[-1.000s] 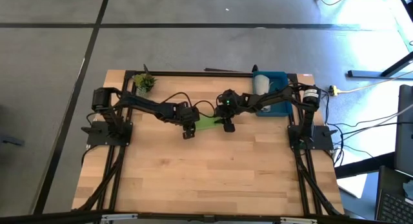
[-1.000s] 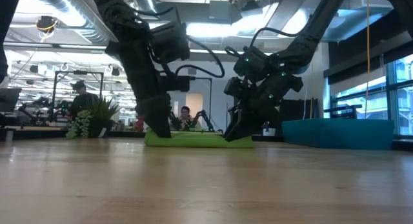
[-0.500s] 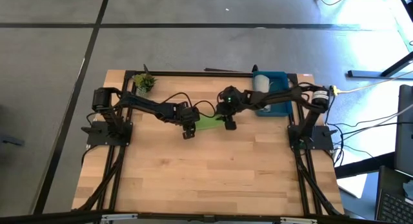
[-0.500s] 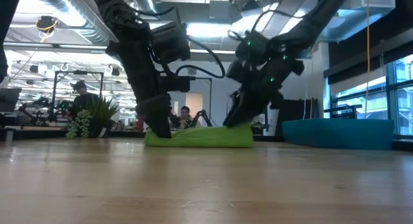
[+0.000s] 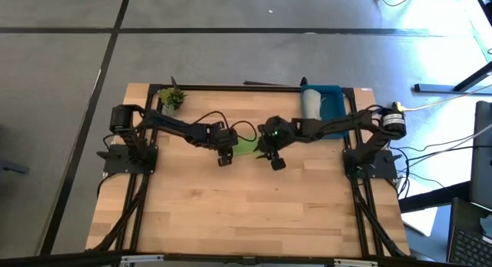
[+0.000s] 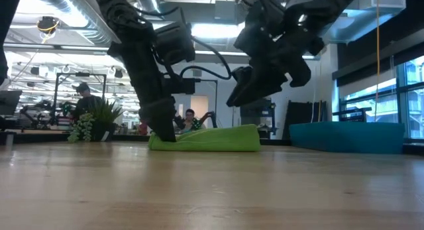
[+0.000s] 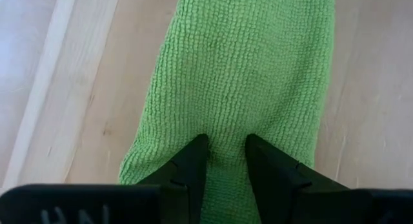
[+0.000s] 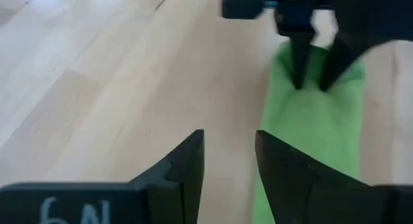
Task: Roll microfiber towels into tight, uniform cylinder then place into a basket
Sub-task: Roll the green towel
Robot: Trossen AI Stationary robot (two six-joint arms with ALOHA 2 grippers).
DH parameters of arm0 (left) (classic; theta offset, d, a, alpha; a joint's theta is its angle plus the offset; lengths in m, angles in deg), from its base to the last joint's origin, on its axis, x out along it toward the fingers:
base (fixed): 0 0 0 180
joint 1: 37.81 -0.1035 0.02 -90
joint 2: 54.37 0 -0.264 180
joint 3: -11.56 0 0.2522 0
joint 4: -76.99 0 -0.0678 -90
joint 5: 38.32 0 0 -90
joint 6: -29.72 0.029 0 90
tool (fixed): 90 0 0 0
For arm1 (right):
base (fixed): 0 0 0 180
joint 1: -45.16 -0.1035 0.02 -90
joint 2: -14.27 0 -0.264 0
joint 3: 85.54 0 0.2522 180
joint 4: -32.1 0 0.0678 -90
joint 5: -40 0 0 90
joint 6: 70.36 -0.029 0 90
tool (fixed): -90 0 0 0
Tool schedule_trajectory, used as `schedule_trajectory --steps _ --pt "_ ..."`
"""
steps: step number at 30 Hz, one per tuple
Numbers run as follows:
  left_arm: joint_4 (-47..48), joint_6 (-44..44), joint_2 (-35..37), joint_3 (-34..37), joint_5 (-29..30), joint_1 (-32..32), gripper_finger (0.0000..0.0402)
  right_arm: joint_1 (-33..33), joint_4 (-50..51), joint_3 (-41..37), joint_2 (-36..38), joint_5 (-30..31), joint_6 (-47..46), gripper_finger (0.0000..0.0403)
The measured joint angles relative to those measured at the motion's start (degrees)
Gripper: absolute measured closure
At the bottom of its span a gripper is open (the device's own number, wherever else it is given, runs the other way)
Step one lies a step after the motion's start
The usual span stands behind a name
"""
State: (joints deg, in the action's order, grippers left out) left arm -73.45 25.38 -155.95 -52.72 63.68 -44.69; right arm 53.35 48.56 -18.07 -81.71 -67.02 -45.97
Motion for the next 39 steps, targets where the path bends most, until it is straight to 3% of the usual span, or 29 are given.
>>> schedule_trajectory --steps 8,24,27,33,39 --pt "-0.3 0.0 -0.1 0.0 3.3 1.1 0.0297 -5.3 0.0 0.0 -0.2 7.7 -1.3 0.0263" --pt "-3.6 -3.3 -0.3 0.0 6.6 1.0 0.0297 -5.8 0.0 0.1 -0.2 8.0 -1.3 0.0263" --pt "-3.8 -4.8 -0.2 0.0 4.1 -0.9 0.0297 -5.8 0.0 0.1 -0.2 8.0 -1.3 0.0263" --pt "-2.9 -7.4 -0.2 0.0 -8.4 -6.0 0.0297 -5.8 0.0 0.1 -0.2 8.0 -1.5 0.0263" --pt "-2.5 -7.2 -0.1 -0.1 -10.8 -7.4 0.0297 -5.8 0.0 0.1 -0.2 8.0 -1.6 0.0263"
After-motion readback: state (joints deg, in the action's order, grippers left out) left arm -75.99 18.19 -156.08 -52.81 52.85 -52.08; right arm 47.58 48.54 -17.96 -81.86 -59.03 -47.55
